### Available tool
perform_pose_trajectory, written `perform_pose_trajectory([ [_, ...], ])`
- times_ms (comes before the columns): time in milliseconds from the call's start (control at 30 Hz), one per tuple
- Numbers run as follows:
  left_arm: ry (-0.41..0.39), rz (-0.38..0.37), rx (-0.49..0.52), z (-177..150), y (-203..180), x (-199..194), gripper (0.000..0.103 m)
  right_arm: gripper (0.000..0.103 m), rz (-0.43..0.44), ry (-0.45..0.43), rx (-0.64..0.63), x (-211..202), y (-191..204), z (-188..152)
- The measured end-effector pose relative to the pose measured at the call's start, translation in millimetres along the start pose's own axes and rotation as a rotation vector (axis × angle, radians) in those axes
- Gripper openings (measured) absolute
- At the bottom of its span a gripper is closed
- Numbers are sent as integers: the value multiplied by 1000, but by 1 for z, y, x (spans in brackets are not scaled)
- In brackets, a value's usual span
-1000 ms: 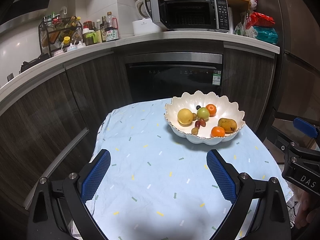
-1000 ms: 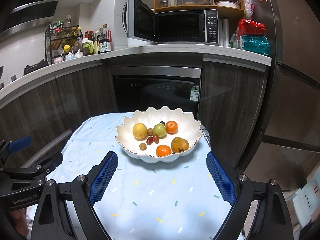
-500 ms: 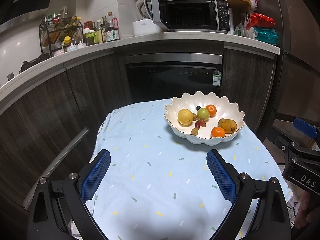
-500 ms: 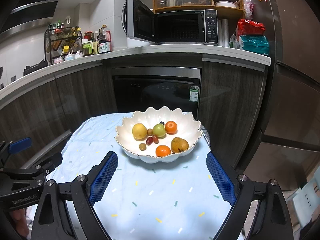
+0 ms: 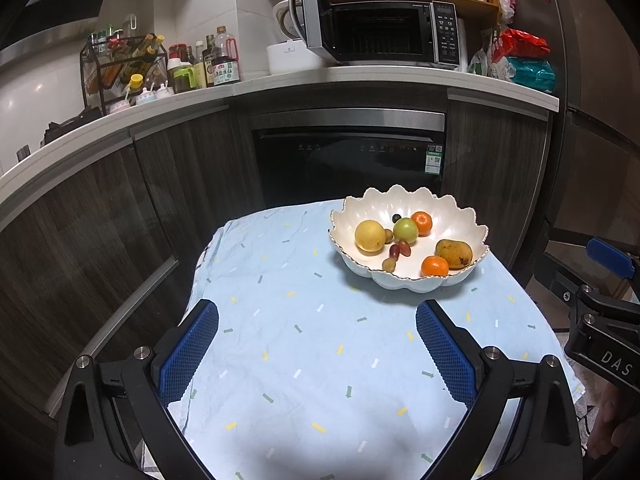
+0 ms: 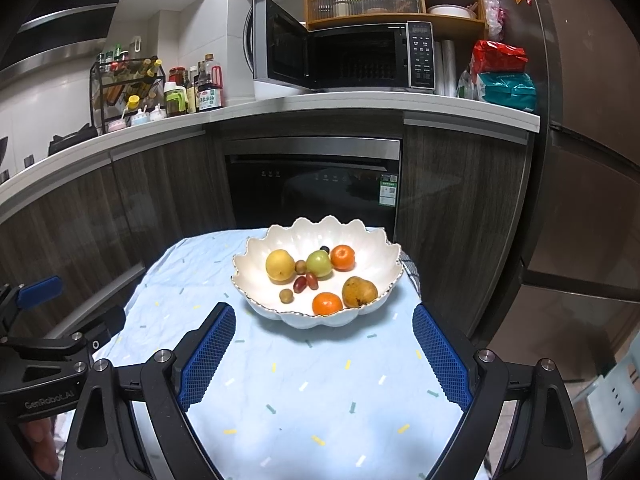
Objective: Organize fruits
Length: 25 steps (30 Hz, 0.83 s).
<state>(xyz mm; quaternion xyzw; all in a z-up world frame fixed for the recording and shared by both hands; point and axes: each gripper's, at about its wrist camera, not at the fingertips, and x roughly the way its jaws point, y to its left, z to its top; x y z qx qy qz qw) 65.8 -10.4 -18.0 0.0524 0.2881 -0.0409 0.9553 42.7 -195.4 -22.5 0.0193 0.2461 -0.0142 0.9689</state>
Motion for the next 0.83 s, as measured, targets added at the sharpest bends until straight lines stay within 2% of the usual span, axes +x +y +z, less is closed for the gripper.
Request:
perform_pose_trajectory([
  [833,8,5,-5,-3,2,6,101,91,-1,22,1,6,1,-4],
])
